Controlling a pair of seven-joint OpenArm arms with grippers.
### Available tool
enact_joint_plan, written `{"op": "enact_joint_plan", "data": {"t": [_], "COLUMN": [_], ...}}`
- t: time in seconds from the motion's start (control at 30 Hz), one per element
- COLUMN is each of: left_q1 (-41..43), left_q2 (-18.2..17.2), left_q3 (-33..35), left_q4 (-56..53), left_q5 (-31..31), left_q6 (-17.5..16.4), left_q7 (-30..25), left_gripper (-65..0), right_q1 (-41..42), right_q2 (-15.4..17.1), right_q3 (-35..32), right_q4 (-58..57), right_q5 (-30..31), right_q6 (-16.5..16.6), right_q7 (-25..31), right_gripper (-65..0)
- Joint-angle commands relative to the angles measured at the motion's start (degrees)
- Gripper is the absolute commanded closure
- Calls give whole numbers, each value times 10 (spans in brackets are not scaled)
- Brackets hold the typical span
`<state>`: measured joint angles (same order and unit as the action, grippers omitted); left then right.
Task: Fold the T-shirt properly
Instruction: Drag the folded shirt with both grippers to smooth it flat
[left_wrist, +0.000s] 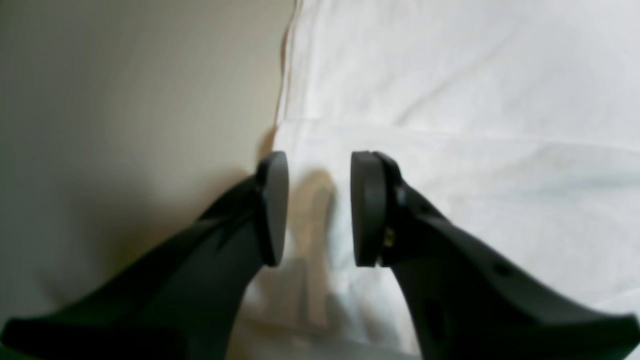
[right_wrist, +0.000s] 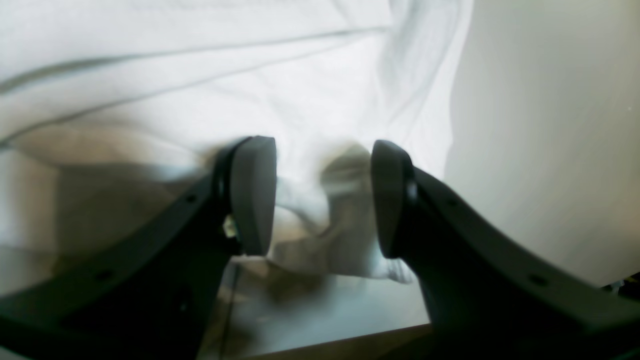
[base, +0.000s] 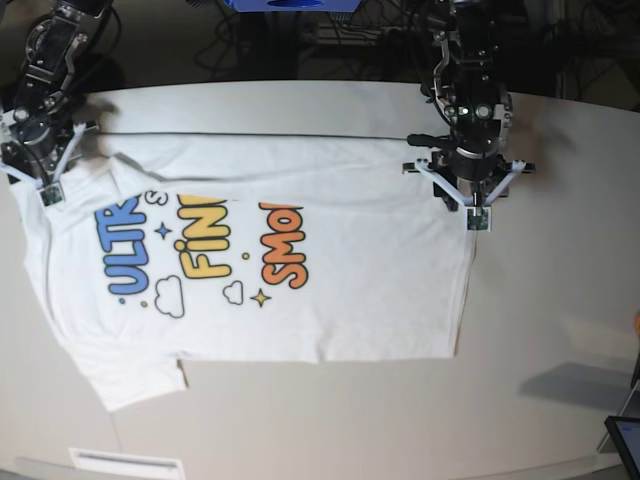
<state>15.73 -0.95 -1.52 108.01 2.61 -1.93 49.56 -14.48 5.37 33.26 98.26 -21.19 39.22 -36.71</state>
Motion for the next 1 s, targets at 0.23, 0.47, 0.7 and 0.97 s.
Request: {"op": "enact_joint_plan", "data": {"t": [0.23,0.47,0.7,0.97], "left_q1": [7,56,95,110], "left_q2": [-24,-36,-47,-48], "left_q3": [-4,2,-5,-2], "left_q4": [-17,-11,20,42], "left_q5": [-92,-91,-91,-91], "left_q6": [-11,-8,-7,-7], "left_q7": [33,33,32,32], "left_gripper": [-217,-212,-212,-212], "right_q1": [-9,-9,-11,-20], "right_q2": [4,4,5,0], "right_q3": [3,5,8,37], "right_q4": [-4,-4,-4,-4], "right_q5": [-32,-32,-33,-34], "right_q6": [8,8,8,8], "right_q7": [-44,-44,-48,-49], "right_gripper": [-297,-297,-297,-297]}}
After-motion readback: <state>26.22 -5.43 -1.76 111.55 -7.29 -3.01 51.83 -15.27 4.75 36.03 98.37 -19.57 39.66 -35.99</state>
